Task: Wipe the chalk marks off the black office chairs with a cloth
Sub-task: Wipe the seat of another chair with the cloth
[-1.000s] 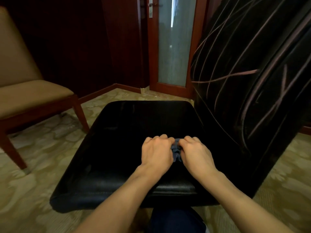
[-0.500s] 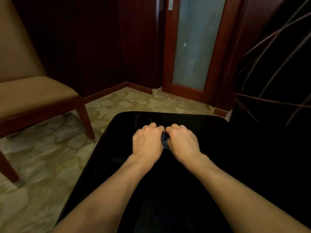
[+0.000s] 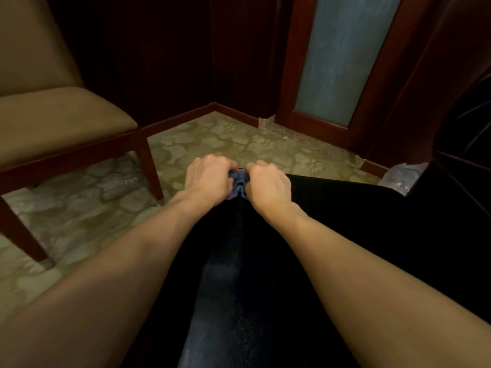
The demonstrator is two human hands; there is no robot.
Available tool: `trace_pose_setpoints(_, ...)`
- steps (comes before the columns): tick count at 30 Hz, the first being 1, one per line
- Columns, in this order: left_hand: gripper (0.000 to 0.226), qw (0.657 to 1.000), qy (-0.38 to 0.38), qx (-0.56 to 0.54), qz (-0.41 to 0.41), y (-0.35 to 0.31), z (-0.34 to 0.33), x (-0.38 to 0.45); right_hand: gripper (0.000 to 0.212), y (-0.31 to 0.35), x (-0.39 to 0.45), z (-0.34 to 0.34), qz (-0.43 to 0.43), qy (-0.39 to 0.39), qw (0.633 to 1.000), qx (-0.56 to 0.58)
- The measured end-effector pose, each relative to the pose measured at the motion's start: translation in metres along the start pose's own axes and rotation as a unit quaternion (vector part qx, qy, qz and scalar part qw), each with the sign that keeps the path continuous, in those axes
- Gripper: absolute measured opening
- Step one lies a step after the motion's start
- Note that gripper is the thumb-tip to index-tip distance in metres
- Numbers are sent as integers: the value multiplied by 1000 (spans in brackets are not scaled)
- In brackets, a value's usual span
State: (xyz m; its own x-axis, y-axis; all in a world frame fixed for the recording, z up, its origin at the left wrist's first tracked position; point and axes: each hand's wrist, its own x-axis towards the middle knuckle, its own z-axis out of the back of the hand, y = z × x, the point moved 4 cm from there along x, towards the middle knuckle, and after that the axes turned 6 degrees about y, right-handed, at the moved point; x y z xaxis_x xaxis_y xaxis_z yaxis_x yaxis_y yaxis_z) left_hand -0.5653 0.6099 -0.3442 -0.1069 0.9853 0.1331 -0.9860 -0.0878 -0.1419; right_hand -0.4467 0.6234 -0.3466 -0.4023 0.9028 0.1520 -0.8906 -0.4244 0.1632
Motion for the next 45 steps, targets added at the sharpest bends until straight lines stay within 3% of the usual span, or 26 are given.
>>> trace_pose_setpoints(4,23,999,18,-36,-8,12,3,-31,20,11,-25,5,21,26,999,18)
trace_pose_setpoints(14,23,996,-19,-84,19,21,11,-179,22,55,-143,10,73,24,995,56)
trace_pose_setpoints(22,22,990,-65,-121,39,-7,16,-340,20,77,-287,26,158,-17,986,49)
trace_pose_setpoints(25,23,987,-80,-134,37,-27,12,-381,30,70,-328,26,146,-24,988,42)
trace_pose_setpoints(30,18,978,-110,-177,9,-66,9,-407,21,39,-365,34,139,-50,988,46)
trace_pose_setpoints(35,20,976,-94,-192,-35,-104,2,-423,17,4,-391,38,120,-40,991,33)
trace_pose_setpoints(39,17,983,-85,-155,-54,-127,0,-420,17,-18,-403,49,95,-5,995,29)
trace_pose_setpoints(45,20,985,-97,-106,-97,-146,-3,-419,21,-39,-422,45,59,-52,997,1)
